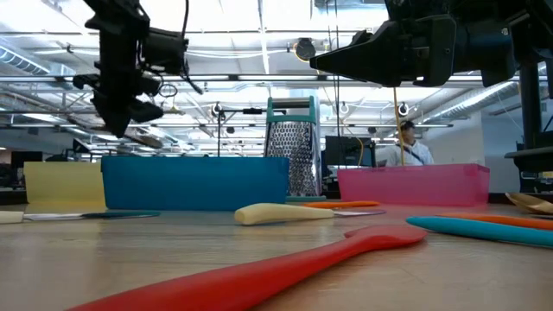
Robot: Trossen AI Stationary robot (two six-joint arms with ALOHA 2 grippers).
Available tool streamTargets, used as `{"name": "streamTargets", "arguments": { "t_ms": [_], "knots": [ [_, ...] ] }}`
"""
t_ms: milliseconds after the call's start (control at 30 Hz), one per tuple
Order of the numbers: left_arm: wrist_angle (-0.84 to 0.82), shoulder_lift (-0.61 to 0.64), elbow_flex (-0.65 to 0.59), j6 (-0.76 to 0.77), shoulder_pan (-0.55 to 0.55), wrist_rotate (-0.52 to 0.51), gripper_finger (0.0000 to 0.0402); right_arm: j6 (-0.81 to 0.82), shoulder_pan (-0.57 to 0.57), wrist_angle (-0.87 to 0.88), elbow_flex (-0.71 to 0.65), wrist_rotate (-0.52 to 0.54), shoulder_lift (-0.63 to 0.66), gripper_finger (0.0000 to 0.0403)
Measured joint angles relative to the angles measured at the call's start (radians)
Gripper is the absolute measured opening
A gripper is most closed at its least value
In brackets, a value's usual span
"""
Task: Pick & Place Kitchen Items
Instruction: Put the brown serving spoon into the yellow bin
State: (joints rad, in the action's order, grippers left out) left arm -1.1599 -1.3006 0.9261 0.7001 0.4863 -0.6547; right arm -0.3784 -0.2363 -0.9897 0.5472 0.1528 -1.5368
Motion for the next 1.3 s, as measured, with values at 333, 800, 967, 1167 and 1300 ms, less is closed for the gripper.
{"name": "streamTargets", "arguments": {
  "t_ms": [333,800,967,1167,1300],
  "knots": [
    [0.245,-0.001,-0.198,-0.101,0.155,0.022,0.0051,0.052,0.0,0.0,0.0,0.0,0.0,0.0136],
    [0.585,-0.001,-0.381,-0.25,0.284,0.163,0.0051,0.045,0.0,0.0,0.0,0.0,0.0,0.0135],
    [0.587,-0.001,-0.41,-0.249,0.301,0.159,0.0051,0.045,0.0,0.0,0.0,0.0,0.0,0.0136],
    [0.589,-0.001,-0.418,-0.252,0.301,0.158,0.0055,0.045,0.0,0.0,0.0,0.0,0.0,0.0135],
    [0.589,-0.001,-0.418,-0.252,0.301,0.157,0.0073,0.045,0.0,0.0,0.0,0.0,0.0,0.0136]
  ]
}}
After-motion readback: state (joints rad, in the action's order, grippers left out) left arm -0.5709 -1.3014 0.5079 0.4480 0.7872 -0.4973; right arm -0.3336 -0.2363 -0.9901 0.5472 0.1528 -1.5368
